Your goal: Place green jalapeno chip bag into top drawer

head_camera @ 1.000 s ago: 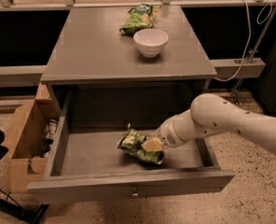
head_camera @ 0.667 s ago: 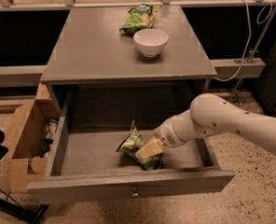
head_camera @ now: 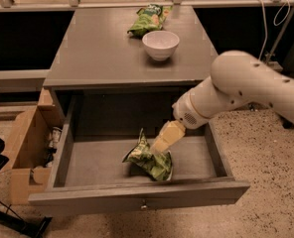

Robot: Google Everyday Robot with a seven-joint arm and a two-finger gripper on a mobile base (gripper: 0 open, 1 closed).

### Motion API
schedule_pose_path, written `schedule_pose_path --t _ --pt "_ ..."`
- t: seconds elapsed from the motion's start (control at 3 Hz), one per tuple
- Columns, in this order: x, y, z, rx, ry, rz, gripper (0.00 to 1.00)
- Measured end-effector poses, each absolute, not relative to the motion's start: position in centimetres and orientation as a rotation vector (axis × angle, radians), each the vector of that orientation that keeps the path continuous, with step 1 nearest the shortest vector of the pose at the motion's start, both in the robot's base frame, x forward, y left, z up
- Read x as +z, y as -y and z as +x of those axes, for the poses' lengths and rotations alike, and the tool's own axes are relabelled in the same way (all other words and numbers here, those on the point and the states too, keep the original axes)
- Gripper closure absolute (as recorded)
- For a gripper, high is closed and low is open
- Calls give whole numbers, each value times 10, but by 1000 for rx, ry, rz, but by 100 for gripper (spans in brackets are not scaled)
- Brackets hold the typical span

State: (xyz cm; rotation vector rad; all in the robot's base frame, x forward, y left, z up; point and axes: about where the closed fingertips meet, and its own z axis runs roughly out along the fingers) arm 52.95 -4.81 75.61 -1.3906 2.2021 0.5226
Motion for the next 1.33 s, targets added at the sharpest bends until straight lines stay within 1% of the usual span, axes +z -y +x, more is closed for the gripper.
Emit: schedule_pose_path --t 0.33,0.67,1.0,1.33 --pt "821 78 547 435 -2177 -1463 0" --pt "878 121 567 299 -2227 -1490 0" --pt "905 167 563 162 -2346 -1533 0" --pt "917 206 539 33 -2495 -1519 0"
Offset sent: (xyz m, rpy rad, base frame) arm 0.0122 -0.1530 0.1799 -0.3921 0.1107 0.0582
